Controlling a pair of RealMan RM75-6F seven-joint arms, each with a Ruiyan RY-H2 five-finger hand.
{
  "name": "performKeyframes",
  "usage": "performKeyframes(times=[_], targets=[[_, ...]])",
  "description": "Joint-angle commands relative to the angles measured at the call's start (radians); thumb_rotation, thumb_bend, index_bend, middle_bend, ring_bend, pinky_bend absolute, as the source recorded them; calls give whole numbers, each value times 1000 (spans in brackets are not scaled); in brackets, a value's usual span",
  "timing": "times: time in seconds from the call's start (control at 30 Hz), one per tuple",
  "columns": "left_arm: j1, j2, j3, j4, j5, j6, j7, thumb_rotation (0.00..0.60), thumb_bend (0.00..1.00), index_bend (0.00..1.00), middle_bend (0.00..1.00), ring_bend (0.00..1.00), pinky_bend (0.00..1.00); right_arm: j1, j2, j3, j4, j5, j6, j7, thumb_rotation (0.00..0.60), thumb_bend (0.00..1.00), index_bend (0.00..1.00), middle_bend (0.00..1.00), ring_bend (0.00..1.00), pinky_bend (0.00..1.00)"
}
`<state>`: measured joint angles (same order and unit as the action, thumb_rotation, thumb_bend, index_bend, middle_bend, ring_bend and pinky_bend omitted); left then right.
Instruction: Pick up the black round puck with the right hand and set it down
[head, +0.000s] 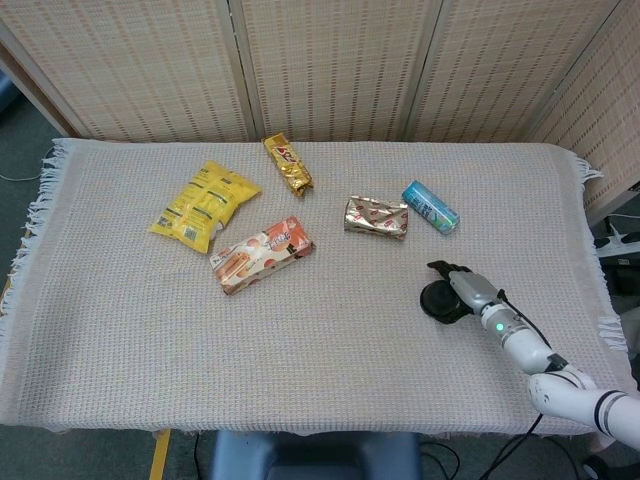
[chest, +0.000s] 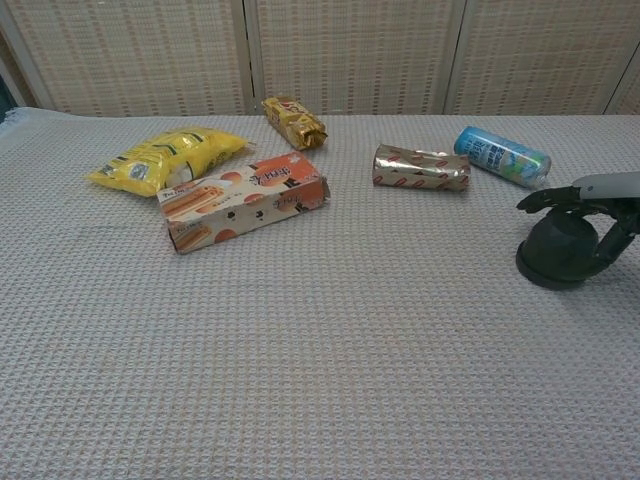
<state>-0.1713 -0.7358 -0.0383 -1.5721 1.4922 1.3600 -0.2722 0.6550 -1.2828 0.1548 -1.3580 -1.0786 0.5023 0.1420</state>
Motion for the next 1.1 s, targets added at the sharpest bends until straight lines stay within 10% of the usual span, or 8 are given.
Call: performKeyframes(times=[0.03,0.33,0.67,0.87,1.1], targets=[[1,0,-1,0,-3,0,-1,600,434,170,0,0,155,-1,-5,-9,4,-11,6,2,600,141,45,53,60,98],[5,3,-7,-2,-13,4,-8,600,435,169,0,0,158,4,-27,-35,26,-10,31,-25,600,138,142,177,199,207],[7,8,-9,-6,-19,-1,-14,600,434,170,0,0,163,-45,-98,-35,66,-2,258,-145,600,200,592,508,580,567],[7,8,-9,-6,-18,-4,-16,600,435,170,0,0,164,-83,-116,-24,61,-19,385,-183,600,237,690,579,651,652],[4,10,-7,-10,-15,-13,-14,600,434,171,0,0,165,-163,-159,-27,109,-348,750,66,600,237,704,589,661,660]])
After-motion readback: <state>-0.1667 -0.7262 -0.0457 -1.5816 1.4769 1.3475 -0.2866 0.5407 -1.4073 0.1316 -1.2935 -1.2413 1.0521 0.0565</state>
